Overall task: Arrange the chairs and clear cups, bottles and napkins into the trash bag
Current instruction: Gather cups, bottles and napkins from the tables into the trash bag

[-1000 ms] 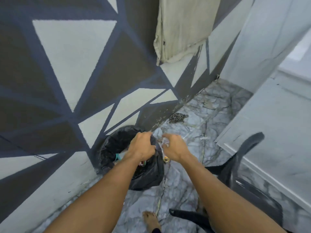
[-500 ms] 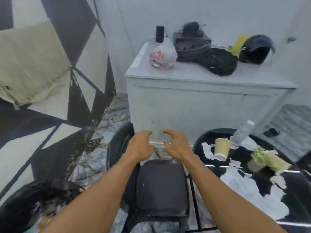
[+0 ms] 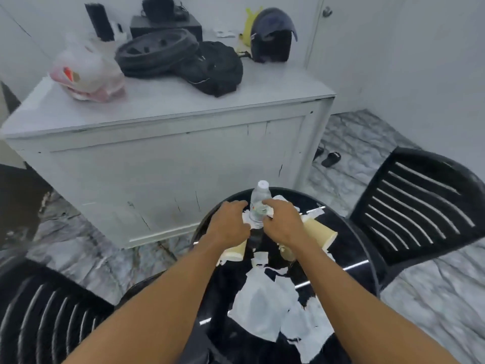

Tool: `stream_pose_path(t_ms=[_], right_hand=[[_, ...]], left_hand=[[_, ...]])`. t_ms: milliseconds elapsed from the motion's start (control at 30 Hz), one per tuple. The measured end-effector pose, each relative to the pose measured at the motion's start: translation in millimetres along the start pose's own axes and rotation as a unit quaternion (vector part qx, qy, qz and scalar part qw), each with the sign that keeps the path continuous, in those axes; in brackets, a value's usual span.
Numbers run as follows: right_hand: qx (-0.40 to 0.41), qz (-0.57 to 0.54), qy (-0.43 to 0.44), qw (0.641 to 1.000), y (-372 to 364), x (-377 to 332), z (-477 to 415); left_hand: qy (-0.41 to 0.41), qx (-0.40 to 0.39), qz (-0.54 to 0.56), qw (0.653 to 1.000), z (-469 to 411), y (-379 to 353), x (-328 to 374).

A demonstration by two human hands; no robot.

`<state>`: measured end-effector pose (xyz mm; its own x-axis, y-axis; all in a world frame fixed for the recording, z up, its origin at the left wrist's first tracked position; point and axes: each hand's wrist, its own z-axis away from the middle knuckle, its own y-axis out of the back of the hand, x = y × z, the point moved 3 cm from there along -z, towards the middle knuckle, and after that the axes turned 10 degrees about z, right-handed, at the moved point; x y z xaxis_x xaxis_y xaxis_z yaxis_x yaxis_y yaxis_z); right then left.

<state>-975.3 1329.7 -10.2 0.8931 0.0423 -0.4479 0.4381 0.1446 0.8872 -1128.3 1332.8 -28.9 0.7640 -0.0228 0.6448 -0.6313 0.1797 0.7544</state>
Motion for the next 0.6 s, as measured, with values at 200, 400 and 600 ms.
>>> stream_pose_path(t_ms=[200,400,600], right_hand=[[-0.003,0.012,-0.023,1.000,4.9,52.5,-41.5],[-0.020,0.009,-0.046,0.999,-3.3,71.3,-58.6],[-0.020,0.030,-0.023,0.999,-4.7,39.6,-65.9]], left_hand=[[0.022,0.029,0.068,0.997,-72.2,-32.2,18.2],[0.082,0.079,0.133,0.985,-97.8,-57.2,15.8],[0.081,0.151,0.173,0.970,-79.2,-19.0,-0.3]])
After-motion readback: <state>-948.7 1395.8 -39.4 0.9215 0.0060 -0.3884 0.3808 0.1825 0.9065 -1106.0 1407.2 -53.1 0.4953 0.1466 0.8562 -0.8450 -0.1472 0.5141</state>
